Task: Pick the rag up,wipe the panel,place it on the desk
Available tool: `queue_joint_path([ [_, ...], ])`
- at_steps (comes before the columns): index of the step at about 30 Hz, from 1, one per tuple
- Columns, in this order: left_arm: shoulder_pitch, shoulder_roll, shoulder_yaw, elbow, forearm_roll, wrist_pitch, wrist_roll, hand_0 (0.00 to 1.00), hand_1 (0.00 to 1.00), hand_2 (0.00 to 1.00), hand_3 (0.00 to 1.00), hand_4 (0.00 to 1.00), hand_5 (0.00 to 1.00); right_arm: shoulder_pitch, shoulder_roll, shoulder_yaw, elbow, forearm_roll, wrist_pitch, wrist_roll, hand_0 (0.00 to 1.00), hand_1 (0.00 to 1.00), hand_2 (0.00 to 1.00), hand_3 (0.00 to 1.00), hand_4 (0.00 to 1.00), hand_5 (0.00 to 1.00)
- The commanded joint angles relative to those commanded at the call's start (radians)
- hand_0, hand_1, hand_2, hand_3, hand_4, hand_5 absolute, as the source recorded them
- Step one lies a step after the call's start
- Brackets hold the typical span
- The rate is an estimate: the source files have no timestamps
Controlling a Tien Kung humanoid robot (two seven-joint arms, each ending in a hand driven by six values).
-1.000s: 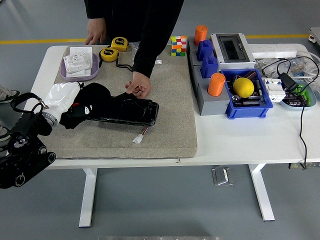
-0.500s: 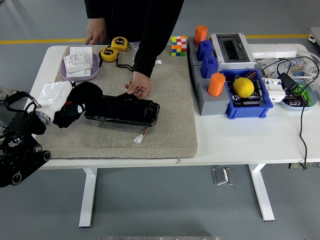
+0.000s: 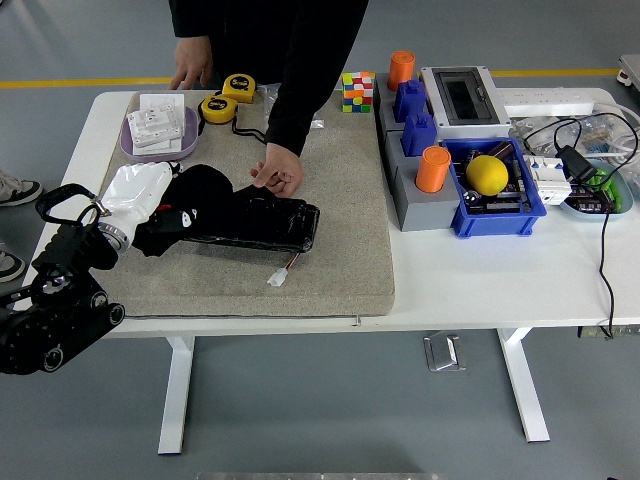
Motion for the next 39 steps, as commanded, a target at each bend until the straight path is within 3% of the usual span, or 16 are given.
queue_joint_path([
  [24, -0.096, -0.094, 0.192, -0.075, -0.016, -0.004, 0.035, 0.318, 0.258, 0.333, 0.55, 0.494, 0.136, 0.006, -0.014, -0.021, 0.0, 0.007, 0.003, 0.001, 0.791, 0.698, 0.721, 0.664, 0.998, 0.501],
  [39, -0.111, -0.129, 0.26, -0.087, -0.025, -0.005, 0.047, 0.317, 0.258, 0.333, 0.55, 0.492, 0.134, 0.005, -0.021, -0.011, 0.0, -0.009, 0.005, -0.003, 0.79, 0.698, 0.721, 0.663, 0.998, 0.499],
])
